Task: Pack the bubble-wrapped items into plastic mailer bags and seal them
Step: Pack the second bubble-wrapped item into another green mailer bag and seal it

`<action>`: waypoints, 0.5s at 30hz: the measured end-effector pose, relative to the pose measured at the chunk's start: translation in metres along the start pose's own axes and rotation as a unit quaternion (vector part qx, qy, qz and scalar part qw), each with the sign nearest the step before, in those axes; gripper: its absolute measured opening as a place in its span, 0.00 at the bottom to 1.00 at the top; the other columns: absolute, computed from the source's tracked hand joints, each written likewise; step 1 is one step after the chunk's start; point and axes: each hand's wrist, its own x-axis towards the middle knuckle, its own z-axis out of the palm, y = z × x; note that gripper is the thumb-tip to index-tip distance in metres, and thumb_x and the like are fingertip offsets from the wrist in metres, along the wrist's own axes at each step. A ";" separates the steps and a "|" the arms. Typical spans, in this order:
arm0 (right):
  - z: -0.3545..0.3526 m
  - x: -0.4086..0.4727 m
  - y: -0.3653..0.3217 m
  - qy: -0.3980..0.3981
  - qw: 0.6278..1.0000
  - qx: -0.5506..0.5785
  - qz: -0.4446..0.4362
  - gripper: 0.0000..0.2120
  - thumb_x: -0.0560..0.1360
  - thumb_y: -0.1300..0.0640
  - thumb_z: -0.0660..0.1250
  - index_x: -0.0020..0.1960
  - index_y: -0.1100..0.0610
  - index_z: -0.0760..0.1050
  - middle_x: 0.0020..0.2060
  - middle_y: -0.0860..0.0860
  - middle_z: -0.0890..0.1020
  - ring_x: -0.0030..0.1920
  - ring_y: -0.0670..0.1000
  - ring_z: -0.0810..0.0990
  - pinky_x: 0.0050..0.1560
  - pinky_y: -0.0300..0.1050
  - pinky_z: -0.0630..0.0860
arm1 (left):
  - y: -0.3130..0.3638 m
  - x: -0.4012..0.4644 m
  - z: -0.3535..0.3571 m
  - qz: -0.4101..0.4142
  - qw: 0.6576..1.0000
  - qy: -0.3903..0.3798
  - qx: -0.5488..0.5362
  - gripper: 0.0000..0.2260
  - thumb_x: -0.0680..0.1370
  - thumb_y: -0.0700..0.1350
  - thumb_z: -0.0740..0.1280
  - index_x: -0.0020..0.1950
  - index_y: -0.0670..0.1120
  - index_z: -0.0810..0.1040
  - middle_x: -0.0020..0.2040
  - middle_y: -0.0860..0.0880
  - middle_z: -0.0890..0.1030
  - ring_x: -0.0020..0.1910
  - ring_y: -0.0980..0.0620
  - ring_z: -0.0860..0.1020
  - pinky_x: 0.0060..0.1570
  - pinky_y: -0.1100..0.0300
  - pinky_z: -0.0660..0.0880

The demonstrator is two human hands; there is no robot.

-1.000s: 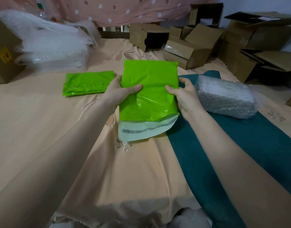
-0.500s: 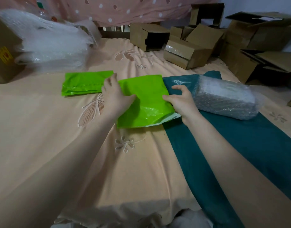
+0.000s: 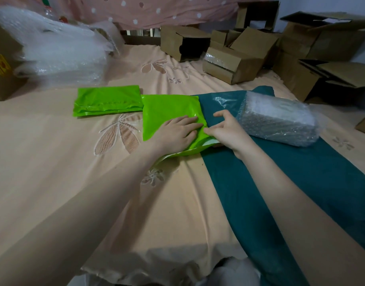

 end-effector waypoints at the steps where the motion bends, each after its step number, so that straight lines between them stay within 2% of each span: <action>1: -0.001 -0.002 0.000 0.001 1.000 0.006 0.002 0.23 0.74 0.60 0.68 0.66 0.54 0.63 0.51 0.56 0.80 0.49 0.50 0.78 0.29 0.32 0.72 | 0.000 0.000 0.000 -0.003 1.000 -0.005 0.002 0.19 0.82 0.51 0.50 0.74 0.56 0.61 0.76 0.55 0.59 0.76 0.52 0.55 0.73 0.55 0.52; 5: -0.005 -0.011 0.002 0.002 1.000 0.010 0.008 0.23 0.75 0.62 0.67 0.67 0.55 0.63 0.52 0.61 0.80 0.44 0.49 0.76 0.26 0.30 0.72 | 0.001 0.002 0.001 -0.016 1.000 -0.016 0.011 0.19 0.82 0.50 0.49 0.74 0.55 0.59 0.77 0.54 0.57 0.76 0.51 0.54 0.74 0.53 0.51; 8: -0.009 -0.016 0.007 0.012 1.000 0.022 0.008 0.23 0.72 0.69 0.66 0.65 0.57 0.65 0.46 0.64 0.79 0.43 0.52 0.78 0.36 0.36 0.78 | 0.000 0.001 0.000 -0.023 0.999 -0.026 0.011 0.20 0.82 0.51 0.48 0.75 0.56 0.58 0.77 0.54 0.56 0.76 0.51 0.53 0.74 0.52 0.50; 10: -0.011 -0.019 0.009 0.012 1.000 0.015 0.012 0.22 0.70 0.70 0.67 0.62 0.58 0.68 0.39 0.61 0.77 0.41 0.53 0.78 0.34 0.38 0.77 | 0.000 0.001 0.000 -0.026 0.999 -0.032 0.015 0.20 0.82 0.51 0.48 0.75 0.56 0.57 0.77 0.54 0.55 0.76 0.52 0.52 0.74 0.52 0.50; 13: -0.014 -0.022 0.009 0.003 1.000 -0.014 0.003 0.20 0.69 0.70 0.65 0.59 0.58 0.71 0.30 0.53 0.72 0.33 0.50 0.73 0.32 0.40 0.73 | -0.001 0.002 0.000 -0.028 0.999 -0.039 0.020 0.20 0.82 0.51 0.47 0.75 0.56 0.57 0.77 0.55 0.54 0.77 0.52 0.51 0.75 0.51 0.49; 15: -0.015 -0.024 0.008 0.002 1.000 -0.024 -0.017 0.19 0.68 0.69 0.63 0.57 0.57 0.73 0.27 0.51 0.70 0.30 0.50 0.71 0.34 0.44 0.70 | -0.002 0.002 0.001 -0.028 0.999 -0.041 0.021 0.20 0.82 0.51 0.47 0.75 0.56 0.57 0.77 0.55 0.54 0.77 0.52 0.50 0.75 0.51 0.49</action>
